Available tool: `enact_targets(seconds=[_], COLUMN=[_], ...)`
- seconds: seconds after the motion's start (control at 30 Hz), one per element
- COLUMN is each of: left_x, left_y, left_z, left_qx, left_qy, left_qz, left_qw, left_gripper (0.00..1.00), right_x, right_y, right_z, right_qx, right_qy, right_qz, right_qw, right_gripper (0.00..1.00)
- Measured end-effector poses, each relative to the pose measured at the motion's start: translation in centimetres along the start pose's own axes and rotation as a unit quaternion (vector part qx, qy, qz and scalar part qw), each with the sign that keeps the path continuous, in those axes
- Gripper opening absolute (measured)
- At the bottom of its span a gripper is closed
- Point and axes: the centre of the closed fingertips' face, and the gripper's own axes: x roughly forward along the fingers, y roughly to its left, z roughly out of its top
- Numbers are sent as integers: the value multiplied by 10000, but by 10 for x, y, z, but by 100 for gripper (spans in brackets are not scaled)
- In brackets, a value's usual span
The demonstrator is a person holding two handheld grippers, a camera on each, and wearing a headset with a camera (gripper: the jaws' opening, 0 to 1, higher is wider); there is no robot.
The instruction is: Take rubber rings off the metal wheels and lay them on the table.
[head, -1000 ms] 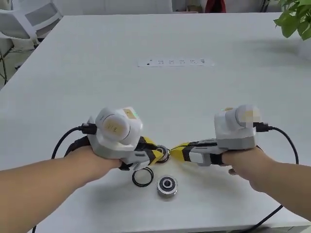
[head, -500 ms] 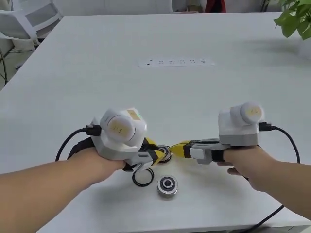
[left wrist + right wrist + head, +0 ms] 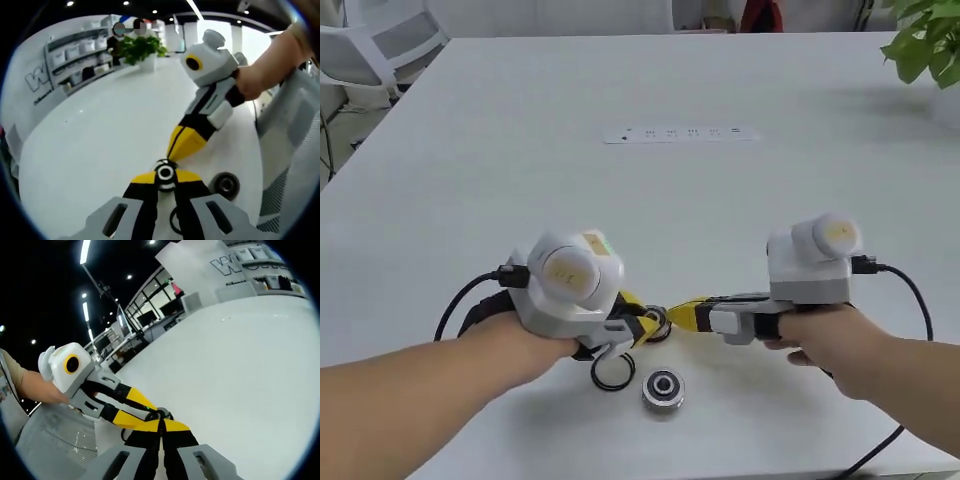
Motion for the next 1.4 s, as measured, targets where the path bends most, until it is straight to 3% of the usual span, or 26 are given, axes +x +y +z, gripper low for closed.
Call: enact_targets(seconds=[0.47,0.5,0.57,0.73,0.97,1.1,1.4], left_x=[-1,-1,-1,-1,-1,-1,-1], left_y=[-1,-1,-1,-1,-1,-1,-1], left_z=[0,0,0,0,0,0,0], left_qx=[21,22,14,-1,-11,-12,-63], left_qy=[5,6,-4,-4,-37,-33,-64], left_qz=[29,31,31,50,60,58,118], left_qw=[10000,10000,10000,10000,10000,10000,9999], left_gripper=[12,12,12,12,12,12,13], right_x=[3,2,1,1,-4,-4,-4], right_y=[12,21,23,26,33,31,12], right_z=[-2,0,0,-1,1,2,6], right_qx=[42,73,-25,69,199,173,-41], right_qy=[27,-21,9,-6,-61,-47,-54], right_qz=[266,501,408,468,703,695,278], right_qw=[9996,9987,9992,9989,9973,9974,9996], right_gripper=[0,0,0,0,0,0,0])
